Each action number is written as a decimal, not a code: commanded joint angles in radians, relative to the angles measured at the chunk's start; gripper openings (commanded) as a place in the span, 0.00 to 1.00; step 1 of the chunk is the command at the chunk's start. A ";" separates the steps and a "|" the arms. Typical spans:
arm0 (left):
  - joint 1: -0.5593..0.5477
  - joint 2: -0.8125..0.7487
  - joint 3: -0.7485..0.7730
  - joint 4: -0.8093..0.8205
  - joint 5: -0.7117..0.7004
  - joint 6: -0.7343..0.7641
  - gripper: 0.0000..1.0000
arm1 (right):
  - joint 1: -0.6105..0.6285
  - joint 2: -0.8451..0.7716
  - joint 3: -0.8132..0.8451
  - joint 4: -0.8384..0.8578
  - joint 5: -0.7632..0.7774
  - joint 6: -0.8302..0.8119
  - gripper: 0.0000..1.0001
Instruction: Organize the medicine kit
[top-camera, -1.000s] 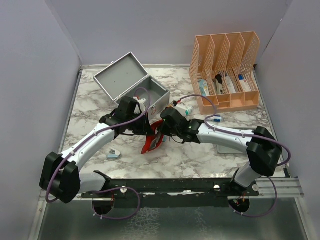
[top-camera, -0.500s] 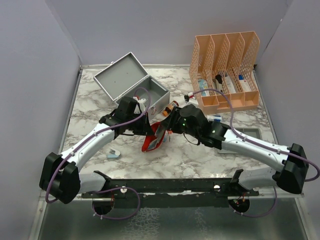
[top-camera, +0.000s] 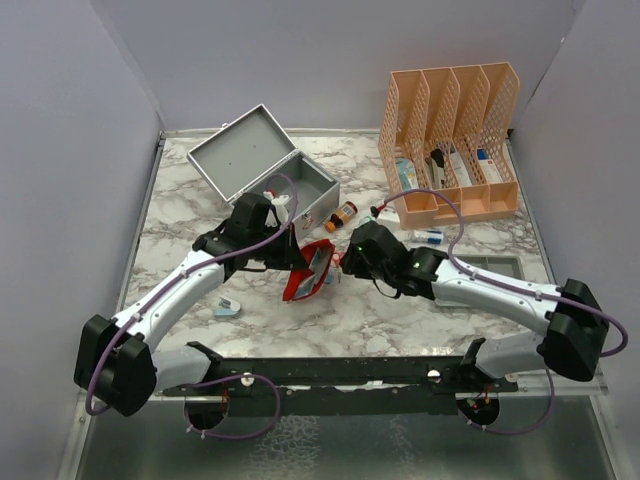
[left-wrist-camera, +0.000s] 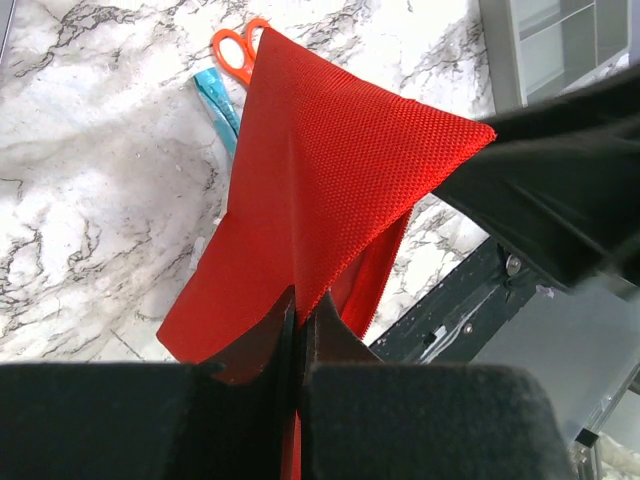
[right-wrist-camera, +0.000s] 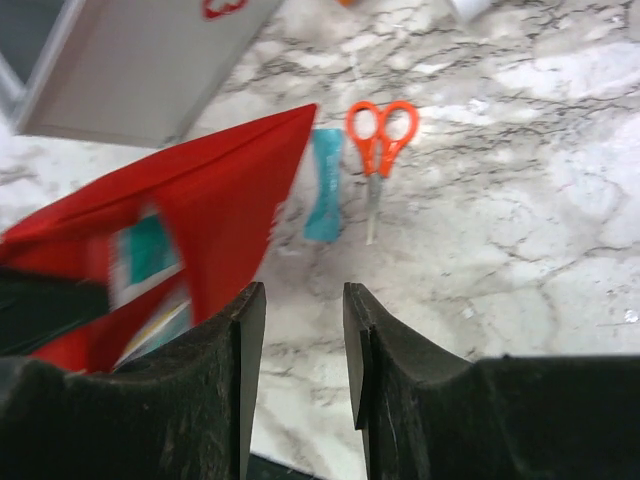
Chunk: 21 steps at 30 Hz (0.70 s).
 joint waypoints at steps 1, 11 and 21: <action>-0.001 -0.054 0.011 0.017 0.028 -0.004 0.00 | -0.039 0.092 0.007 -0.015 0.024 -0.057 0.36; 0.012 -0.096 0.001 0.017 0.028 -0.004 0.00 | -0.066 0.333 0.098 0.115 -0.162 -0.161 0.35; 0.024 -0.100 -0.032 0.017 0.028 -0.004 0.00 | -0.067 0.488 0.168 0.168 -0.196 -0.160 0.35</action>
